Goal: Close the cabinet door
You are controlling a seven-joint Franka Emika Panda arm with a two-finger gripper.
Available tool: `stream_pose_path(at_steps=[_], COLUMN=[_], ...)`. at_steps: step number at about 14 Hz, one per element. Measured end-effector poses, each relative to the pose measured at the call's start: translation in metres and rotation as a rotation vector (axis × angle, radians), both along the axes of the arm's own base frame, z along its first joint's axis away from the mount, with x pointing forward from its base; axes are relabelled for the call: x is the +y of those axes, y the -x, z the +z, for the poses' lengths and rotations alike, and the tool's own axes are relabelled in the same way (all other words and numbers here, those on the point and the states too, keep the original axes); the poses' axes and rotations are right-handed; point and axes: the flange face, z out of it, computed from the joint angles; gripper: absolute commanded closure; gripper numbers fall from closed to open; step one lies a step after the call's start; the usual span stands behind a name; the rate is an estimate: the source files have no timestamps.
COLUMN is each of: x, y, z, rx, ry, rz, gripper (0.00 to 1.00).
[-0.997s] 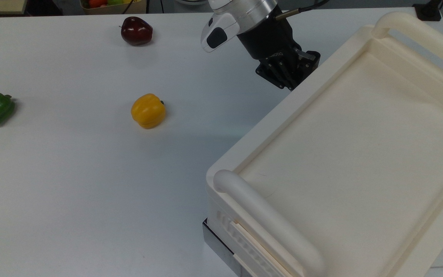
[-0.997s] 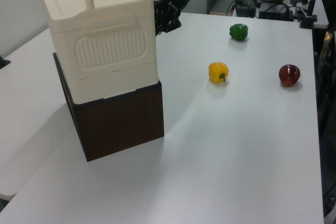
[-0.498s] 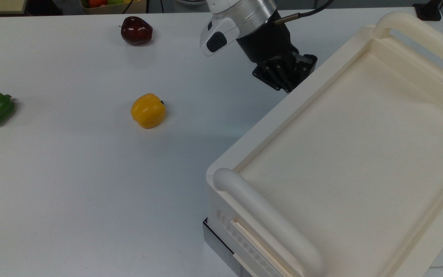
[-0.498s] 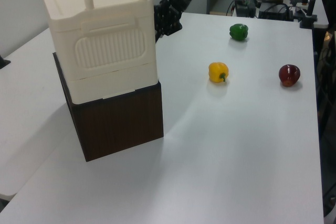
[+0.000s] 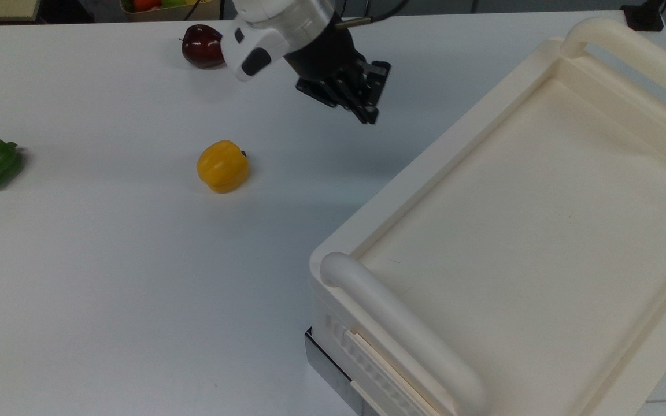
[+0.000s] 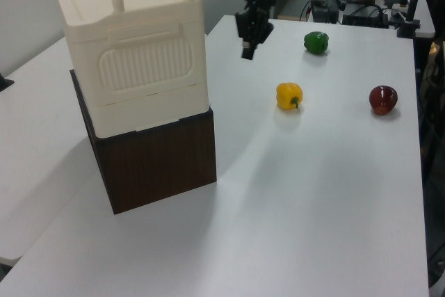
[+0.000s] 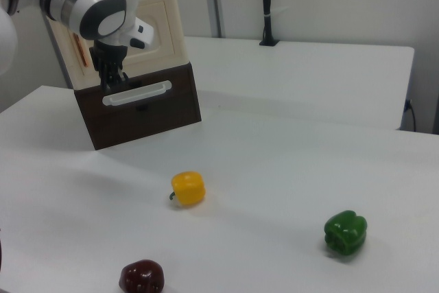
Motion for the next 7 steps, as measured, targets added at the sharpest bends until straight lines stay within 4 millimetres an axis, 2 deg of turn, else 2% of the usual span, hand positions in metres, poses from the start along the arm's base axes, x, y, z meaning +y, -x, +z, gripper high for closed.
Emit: stream_pose_path(at_steps=[2,7], x=[-0.012,-0.027], y=[0.009,0.028], z=[0.000,0.000], rx=[0.029,0.086], ry=[0.093,0.265], rz=[0.045,0.189], gripper=[0.86,0.85])
